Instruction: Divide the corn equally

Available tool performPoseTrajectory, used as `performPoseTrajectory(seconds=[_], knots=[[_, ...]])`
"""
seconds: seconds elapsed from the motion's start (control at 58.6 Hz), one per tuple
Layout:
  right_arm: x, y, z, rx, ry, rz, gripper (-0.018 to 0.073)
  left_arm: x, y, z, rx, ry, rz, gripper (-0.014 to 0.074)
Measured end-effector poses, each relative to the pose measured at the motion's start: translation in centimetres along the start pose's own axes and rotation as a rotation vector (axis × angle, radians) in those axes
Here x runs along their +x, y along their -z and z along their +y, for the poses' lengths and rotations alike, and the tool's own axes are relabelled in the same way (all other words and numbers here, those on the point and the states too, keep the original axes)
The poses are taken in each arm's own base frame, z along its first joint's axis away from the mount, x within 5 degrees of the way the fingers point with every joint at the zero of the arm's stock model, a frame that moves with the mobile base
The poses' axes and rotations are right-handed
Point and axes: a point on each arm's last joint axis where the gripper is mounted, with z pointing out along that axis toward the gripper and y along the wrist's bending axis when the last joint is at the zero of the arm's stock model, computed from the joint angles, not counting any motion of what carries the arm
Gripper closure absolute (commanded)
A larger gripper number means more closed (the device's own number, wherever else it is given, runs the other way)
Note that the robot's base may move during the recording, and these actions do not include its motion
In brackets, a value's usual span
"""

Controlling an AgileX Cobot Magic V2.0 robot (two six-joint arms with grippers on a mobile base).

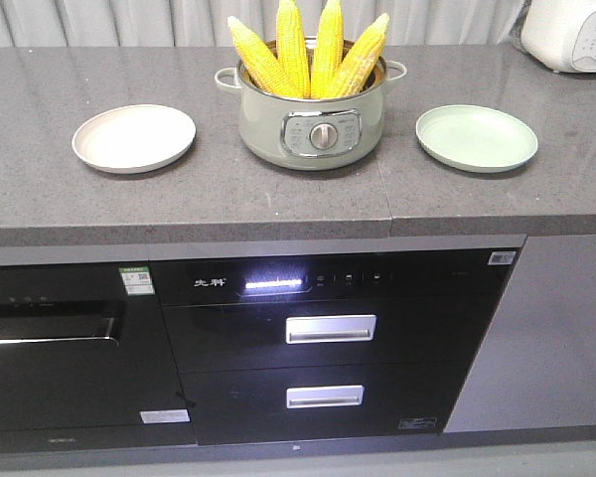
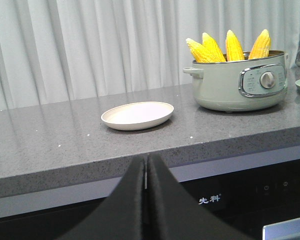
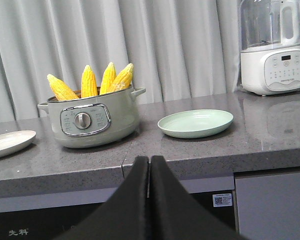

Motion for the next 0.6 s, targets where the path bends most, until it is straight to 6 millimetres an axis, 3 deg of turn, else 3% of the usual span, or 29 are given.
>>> performPoseTrajectory(seconds=[0.597], knots=[[0.00, 0.00, 0.00, 0.000, 0.000, 0.000, 0.0561, 0.00, 0.00, 0.00, 0.000, 0.000, 0.000, 0.0602]])
